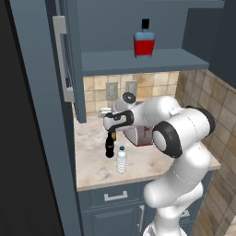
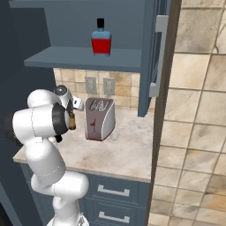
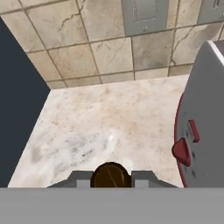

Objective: Sort all alcoholic drinks to one cabinet, and non-alcoholic drinks to the other.

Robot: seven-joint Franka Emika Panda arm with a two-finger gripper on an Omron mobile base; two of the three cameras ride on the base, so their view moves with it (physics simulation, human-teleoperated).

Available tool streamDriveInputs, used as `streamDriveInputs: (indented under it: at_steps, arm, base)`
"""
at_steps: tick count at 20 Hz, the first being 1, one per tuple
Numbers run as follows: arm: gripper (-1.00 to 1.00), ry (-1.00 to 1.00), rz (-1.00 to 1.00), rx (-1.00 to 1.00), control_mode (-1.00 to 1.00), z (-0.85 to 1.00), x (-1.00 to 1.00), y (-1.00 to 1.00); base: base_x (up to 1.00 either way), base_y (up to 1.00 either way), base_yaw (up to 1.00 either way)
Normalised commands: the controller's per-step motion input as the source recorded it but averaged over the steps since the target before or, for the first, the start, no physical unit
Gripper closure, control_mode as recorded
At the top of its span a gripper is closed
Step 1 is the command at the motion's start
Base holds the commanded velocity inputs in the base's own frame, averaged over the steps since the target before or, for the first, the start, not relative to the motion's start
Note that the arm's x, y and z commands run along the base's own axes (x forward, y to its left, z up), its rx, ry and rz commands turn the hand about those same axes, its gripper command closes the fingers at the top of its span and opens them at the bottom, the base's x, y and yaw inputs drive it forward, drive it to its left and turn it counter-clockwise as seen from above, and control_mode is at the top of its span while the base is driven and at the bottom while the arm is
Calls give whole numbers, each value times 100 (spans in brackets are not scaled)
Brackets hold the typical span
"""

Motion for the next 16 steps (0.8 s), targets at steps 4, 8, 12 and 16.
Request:
streamDriveInputs:
  at_steps: [4,8,12,16]
  arm:
    - [100,-2,0,0,-100,4,0,0]
    - [100,-2,0,0,-100,21,0,0]
    - [100,0,0,0,-100,39,-1,3]
    - [100,0,0,-1,-100,43,-5,0]
  base:
    - [0,0,0]
    - [0,0,0]
    - [0,0,0]
    - [0,0,0]
